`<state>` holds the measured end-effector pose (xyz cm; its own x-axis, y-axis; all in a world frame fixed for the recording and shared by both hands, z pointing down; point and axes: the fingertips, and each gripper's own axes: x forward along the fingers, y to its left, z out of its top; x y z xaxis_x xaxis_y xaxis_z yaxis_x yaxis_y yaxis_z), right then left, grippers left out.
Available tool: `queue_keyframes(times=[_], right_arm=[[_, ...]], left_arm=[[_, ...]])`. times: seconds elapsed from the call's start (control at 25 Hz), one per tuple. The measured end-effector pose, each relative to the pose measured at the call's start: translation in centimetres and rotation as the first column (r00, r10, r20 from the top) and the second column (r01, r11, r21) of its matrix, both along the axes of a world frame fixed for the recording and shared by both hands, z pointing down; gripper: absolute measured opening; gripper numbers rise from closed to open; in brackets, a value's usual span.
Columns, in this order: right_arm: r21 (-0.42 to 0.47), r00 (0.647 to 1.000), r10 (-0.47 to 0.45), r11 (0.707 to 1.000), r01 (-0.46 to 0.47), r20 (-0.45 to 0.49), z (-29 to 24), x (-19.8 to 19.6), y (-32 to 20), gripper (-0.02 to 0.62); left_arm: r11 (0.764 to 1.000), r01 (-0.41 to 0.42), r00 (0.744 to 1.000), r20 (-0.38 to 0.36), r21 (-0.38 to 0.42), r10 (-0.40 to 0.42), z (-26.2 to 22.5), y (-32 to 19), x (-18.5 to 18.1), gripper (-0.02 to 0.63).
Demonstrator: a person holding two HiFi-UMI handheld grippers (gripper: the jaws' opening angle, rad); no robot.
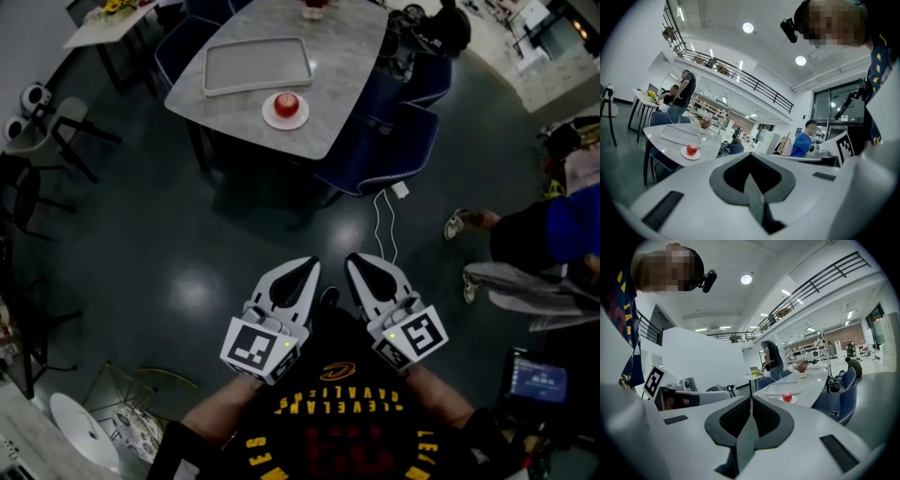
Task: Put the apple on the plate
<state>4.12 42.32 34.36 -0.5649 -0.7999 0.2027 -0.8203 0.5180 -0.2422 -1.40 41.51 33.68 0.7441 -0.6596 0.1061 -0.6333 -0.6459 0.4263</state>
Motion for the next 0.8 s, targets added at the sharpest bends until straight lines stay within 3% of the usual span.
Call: queue_keyframes(times=[0.2,0.4,0.8], right_arm=[[-0.012,0.999,-0.021,1.0,0.021,0.03,1.2,-0.5,-2.9,0.008],[-0.035,0.994,-0.079,0.996,0.082,0.08,2.1,-0.9,-6.3,0.008],[-0.026,0.973,-0.137,0.989,0.145,0.188,1.3,3.5,-15.1,0.008]], left_arm=[[0.999,0.014,1.0,0.018,-0.032,-0.014,1.4,-2.5,-0.1,0.002],[0.998,0.061,0.997,0.042,-0.001,-0.061,0.9,-5.4,0.1,0.002],[0.983,0.18,0.974,0.139,0.024,-0.181,0.0,-13.0,2.9,0.002]])
